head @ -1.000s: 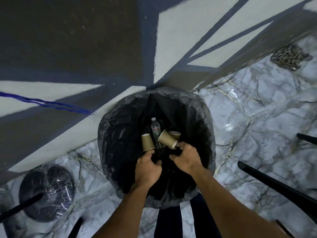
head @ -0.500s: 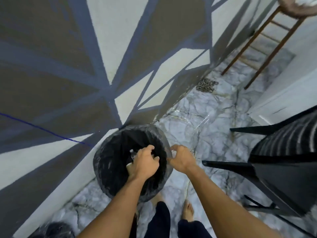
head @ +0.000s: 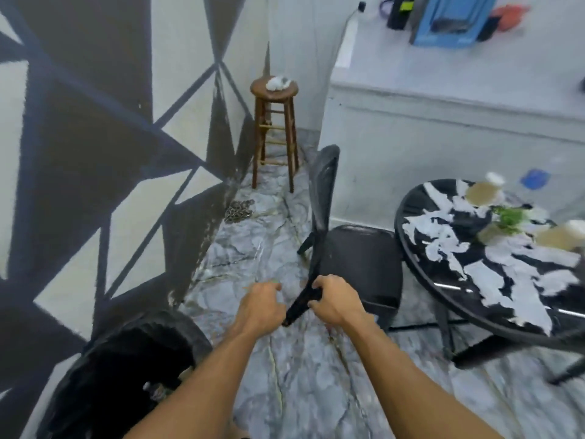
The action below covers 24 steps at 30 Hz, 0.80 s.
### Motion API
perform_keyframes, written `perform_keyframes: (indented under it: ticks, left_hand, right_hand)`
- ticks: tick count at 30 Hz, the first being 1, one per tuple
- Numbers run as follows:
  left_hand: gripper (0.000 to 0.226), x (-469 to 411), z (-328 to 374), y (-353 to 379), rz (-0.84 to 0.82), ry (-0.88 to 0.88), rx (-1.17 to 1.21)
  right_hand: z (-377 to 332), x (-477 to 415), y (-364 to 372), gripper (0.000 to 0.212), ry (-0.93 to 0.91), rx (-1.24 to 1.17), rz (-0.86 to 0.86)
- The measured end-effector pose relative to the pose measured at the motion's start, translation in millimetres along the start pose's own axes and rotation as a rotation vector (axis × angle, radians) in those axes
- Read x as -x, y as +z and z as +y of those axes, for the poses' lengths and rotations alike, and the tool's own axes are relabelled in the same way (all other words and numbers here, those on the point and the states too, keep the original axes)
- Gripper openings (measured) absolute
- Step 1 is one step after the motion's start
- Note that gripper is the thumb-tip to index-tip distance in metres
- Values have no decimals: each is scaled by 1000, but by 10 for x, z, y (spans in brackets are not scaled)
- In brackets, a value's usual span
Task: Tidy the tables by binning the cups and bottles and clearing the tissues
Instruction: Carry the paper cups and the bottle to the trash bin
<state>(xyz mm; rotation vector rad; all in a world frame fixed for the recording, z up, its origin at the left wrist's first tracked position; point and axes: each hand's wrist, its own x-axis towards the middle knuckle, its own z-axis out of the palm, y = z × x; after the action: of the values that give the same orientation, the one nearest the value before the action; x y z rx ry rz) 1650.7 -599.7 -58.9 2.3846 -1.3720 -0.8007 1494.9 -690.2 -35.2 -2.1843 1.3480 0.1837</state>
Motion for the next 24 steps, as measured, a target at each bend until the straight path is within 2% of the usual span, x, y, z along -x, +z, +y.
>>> perform_keyframes:
  ticks: [5, 9, 11, 14, 19, 24]
  left_hand:
    - [32, 30, 1240, 399, -61, 263, -127]
    - [39, 48, 2079, 666, -84, 432, -201]
    - [40, 25, 2424, 802, -102, 501, -241]
    - [41, -29, 2857, 978, -151, 571, -262]
    - [28, -246, 3513, 1307, -192, 674, -245]
    - [43, -678, 4110, 1619, -270, 731, -203]
  right_hand:
    - [1211, 598, -611, 40, 128, -30, 141]
    - [1982, 980, -942, 40, 229, -116, 223]
    - [2267, 1115, -1069, 33, 276, -154, 266]
    - [2608, 1237, -1205, 28, 350, -202, 305]
    - [3122, 1232, -1395, 44, 447, -252, 341]
    - [3580, 958, -1737, 43, 523, -275, 358]
